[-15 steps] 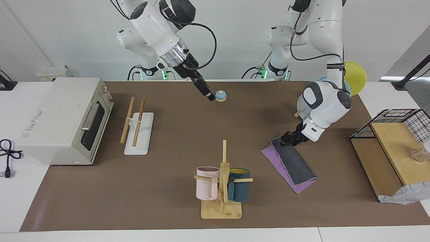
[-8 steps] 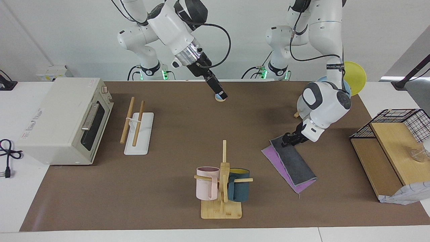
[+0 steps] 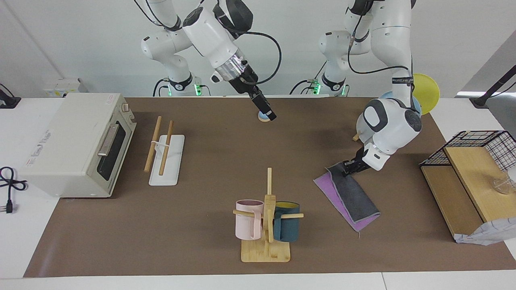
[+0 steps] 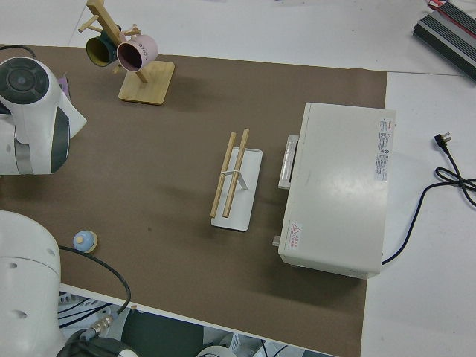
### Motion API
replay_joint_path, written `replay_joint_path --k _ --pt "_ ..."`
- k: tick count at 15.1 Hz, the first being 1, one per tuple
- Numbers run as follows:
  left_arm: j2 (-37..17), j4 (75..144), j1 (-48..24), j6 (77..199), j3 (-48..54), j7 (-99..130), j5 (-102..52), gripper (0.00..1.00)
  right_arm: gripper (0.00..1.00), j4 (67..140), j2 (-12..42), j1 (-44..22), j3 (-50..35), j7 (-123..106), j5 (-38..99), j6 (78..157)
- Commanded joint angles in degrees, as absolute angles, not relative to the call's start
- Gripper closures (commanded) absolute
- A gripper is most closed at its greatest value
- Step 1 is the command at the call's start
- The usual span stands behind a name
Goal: Fold towel and hang on rack
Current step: 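Carry the towel toward the right gripper with the left gripper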
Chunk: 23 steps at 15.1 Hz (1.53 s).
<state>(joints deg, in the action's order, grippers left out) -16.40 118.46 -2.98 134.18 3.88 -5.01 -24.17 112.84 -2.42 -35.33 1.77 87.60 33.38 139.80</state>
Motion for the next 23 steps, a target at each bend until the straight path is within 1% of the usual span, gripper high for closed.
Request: replay_joint_path --k 1,3,4,5,8,11,12,15,17,21,23 --pt "-15.82 114.36 -2.02 128.17 3.87 -5.19 -25.31 1.0 0.03 113.55 -2.81 -35.33 1.76 87.62 34.37 139.57" --pt "-15.04 111.54 -2.02 123.51 3.78 -0.55 -24.61 1.0 0.03 113.47 -2.9 -34.81 1.76 87.19 34.28 137.73" --pt "-14.59 110.32 -2.11 121.4 3.78 2.08 -24.52 1.0 0.03 113.47 -2.9 -34.8 1.76 86.58 34.02 137.99" --pt "-14.24 109.0 -2.37 119.03 3.78 5.68 -24.43 1.0 0.0 113.29 -2.81 -34.8 1.76 86.4 34.01 138.25" --pt "-12.84 104.43 -2.81 111.21 4.3 20.43 -21.8 1.0 0.0 113.55 -2.99 -35.07 1.76 87.36 34.1 138.16" --pt "-12.22 99.16 -2.81 103.64 5.27 31.78 -21.53 1.0 0.0 113.64 -2.11 -35.42 1.67 91.38 34.45 140.7" --pt "-12.04 97.49 -2.81 101.62 5.8 35.64 -21.53 1.0 0.0 113.64 -1.5 -35.59 1.67 94.63 34.54 142.71" --pt "-8.98 96.68 -2.9 100.02 7.9 47.51 -21.62 1.0 0.0 113.12 0.61 -37.62 1.41 102.98 35.93 148.78" --pt "-7.83 96.5 -2.9 99.06 9.75 54.55 -21.62 1.0 0.0 112.16 1.84 -37.62 1.41 104.59 41.72 151.78" --pt "-5.37 96.5 -2.9 97.83 13.44 68.09 -21.88 1.0 0.0 111.1 3.07 -37.88 1.32 104.76 44.21 153.45" --pt "-4.57 96.5 -2.9 97.73 15.9 75.89 -21.8 1.0 0.0 108.3 5.09 -38.84 1.32 106.16 44.91 154.86"
